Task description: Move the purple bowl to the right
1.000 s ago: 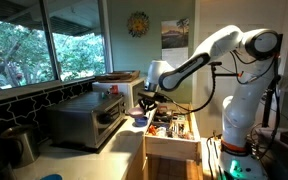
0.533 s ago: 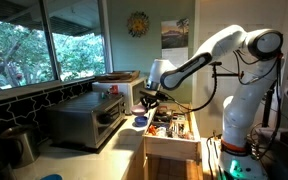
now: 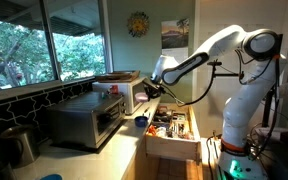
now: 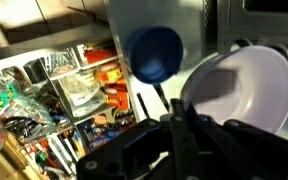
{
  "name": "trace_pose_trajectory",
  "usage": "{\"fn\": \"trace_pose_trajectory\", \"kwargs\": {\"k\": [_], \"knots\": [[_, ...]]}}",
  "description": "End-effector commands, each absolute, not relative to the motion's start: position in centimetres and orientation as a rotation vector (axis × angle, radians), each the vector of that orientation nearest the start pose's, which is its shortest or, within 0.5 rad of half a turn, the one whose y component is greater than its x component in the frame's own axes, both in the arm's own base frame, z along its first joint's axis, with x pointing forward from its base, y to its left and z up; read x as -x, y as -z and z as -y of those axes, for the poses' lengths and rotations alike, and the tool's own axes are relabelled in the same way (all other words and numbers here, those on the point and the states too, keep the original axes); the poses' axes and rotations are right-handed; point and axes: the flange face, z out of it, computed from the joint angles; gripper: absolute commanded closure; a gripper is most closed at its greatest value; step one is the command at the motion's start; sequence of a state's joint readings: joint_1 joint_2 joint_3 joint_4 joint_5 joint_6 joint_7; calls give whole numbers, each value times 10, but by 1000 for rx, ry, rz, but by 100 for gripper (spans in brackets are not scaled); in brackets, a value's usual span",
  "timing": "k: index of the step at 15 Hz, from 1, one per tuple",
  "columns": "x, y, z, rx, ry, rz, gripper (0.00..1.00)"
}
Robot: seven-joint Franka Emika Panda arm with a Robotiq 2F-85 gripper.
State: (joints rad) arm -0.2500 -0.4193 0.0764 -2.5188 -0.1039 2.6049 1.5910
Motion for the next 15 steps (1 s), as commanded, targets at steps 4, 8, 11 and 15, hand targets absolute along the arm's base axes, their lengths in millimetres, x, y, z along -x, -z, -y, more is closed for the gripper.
{"fn": "trace_pose_trajectory", "kwargs": {"k": [4, 8, 11, 15], "knots": [[-406, -485, 215, 1430, 765, -2412, 99], [-399, -489, 221, 1402, 750, -2436, 96], [-411, -467, 275, 1152, 702, -2599, 99], [-424, -442, 364, 894, 674, -2771, 99]]}}
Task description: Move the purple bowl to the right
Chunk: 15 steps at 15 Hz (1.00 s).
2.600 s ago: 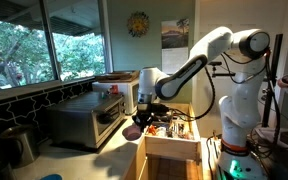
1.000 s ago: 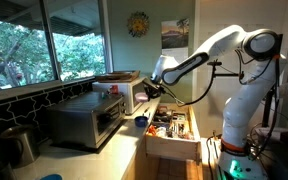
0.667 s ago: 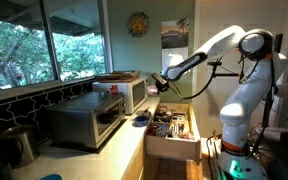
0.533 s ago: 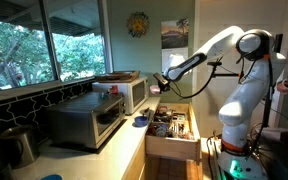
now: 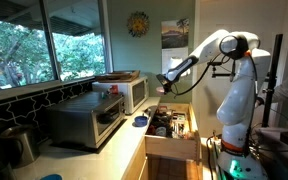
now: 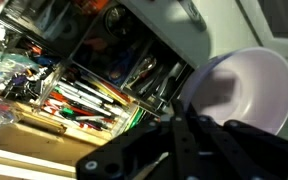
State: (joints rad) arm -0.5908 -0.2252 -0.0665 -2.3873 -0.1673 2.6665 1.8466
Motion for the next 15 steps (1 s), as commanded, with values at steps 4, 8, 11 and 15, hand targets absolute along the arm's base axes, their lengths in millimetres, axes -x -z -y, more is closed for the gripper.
{"fn": "trace_pose_trajectory", "kwargs": {"k": [4, 8, 11, 15], "knots": [[-471, -426, 405, 874, 624, -2838, 99], [-485, -416, 433, 1081, 652, -2963, 99], [-483, -415, 422, 1029, 645, -2927, 96], [-484, -408, 423, 1214, 649, -2830, 99]]}}
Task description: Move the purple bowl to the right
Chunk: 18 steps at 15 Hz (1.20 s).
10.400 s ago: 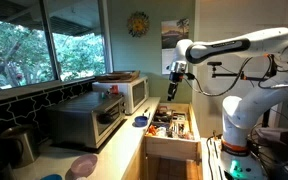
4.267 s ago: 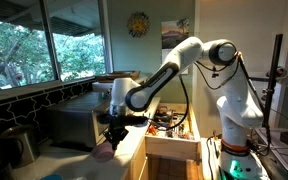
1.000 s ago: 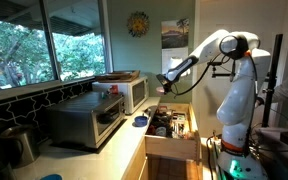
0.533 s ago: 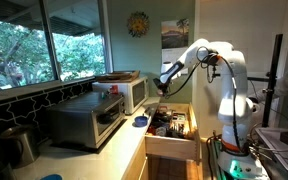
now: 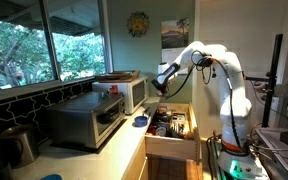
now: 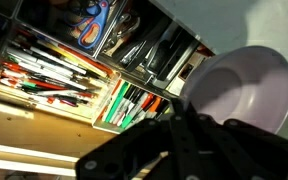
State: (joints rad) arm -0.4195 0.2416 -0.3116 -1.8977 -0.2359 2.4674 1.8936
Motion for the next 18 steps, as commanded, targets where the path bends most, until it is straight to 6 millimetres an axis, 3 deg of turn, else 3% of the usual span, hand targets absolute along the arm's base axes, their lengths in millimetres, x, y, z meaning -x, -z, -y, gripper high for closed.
{"fn": "trace_pose_trajectory", "kwargs": {"k": [1, 4, 6, 7, 10, 18], "knots": [[-484, -405, 425, 1309, 669, -2770, 99], [-475, -385, 450, 1548, 656, -2759, 99], [-469, -377, 468, 1524, 627, -2785, 99], [-471, -385, 451, 1520, 629, -2781, 99], [-469, -381, 456, 1525, 626, -2792, 96], [-514, -348, 481, 1526, 556, -2632, 99]]}}
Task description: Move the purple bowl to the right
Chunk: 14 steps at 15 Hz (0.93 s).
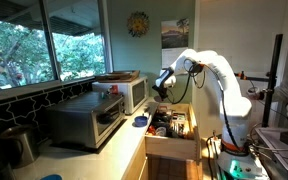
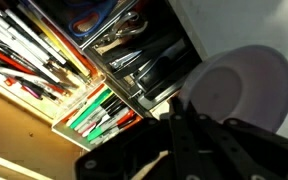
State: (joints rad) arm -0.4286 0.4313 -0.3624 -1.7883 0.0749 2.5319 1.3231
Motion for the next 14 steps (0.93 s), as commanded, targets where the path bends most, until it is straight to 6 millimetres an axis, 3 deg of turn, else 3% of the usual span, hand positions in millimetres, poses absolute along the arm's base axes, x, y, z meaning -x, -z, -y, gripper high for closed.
{"fn": "trace_pose_trajectory", "kwargs": {"k": [1, 6, 10, 11, 12, 14], "knots": [[-521, -346, 483, 1534, 549, -2610, 99], [-557, -332, 483, 1593, 520, -2561, 99], [-570, -315, 482, 1634, 461, -2588, 96], [-572, -313, 483, 1639, 453, -2595, 71], [-572, -314, 482, 1641, 452, -2595, 69], [-566, -330, 474, 1644, 475, -2588, 56]]}}
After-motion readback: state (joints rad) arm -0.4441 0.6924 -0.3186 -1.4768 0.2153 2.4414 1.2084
